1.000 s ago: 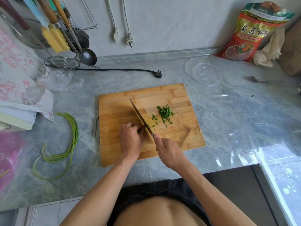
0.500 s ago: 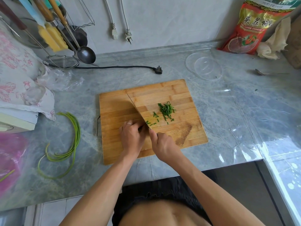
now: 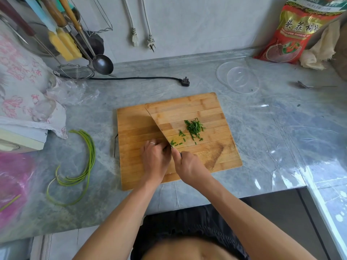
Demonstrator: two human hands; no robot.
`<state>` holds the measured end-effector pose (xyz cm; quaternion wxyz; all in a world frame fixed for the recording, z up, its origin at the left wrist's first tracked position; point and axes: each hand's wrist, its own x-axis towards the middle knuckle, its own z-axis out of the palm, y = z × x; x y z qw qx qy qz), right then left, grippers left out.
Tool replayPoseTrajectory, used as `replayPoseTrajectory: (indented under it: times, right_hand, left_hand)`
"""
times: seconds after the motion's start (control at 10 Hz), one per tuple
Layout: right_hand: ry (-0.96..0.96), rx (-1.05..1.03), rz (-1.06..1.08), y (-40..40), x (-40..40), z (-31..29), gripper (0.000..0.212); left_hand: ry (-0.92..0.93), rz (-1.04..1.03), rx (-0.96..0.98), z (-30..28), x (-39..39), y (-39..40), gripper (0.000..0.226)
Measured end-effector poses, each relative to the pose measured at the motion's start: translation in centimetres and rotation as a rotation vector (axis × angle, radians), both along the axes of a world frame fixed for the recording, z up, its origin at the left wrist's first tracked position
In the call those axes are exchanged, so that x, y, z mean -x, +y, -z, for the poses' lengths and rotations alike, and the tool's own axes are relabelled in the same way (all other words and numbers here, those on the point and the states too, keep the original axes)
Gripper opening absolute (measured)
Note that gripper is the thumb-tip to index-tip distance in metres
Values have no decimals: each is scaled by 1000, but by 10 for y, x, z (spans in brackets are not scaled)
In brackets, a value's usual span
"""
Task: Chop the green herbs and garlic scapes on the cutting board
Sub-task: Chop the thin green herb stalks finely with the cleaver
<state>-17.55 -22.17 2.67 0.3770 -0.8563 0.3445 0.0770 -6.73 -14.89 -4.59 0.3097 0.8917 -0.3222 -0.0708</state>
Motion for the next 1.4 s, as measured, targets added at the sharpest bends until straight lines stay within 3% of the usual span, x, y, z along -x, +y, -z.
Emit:
replayPoseTrajectory:
  times: [0.2, 0.3, 0.4, 0.5, 0.7, 1.1, 1.3, 1.4]
  right_hand:
    - [-5, -22, 81, 4, -6, 5, 56]
    - [-30, -22, 88, -2, -27, 7, 60]
    - [-35, -49, -15, -4, -9, 1, 45]
    - [-73, -84, 67, -1, 9, 4, 46]
    - [-126, -126, 142, -21, -27, 10, 66]
    - [-322, -159, 230, -22, -35, 11, 64]
    - [-368, -339, 347, -36, -23, -5, 60]
    - [-286, -419, 322, -36, -11, -11, 60]
  left_hand:
    - [1, -22, -5, -2, 4, 0, 33]
    - [1, -26, -40, -2, 2, 1, 19]
    - [0, -48, -6, -3, 2, -1, 15]
    - [-9, -33, 2, 2, 2, 0, 12]
    - [-16, -59, 5, -2, 4, -3, 7]
    - [-20, -30, -7, -5, 2, -1, 7]
    - [-54, 3, 5, -7, 2, 3, 6]
    - [-69, 25, -13, -5, -3, 4, 6]
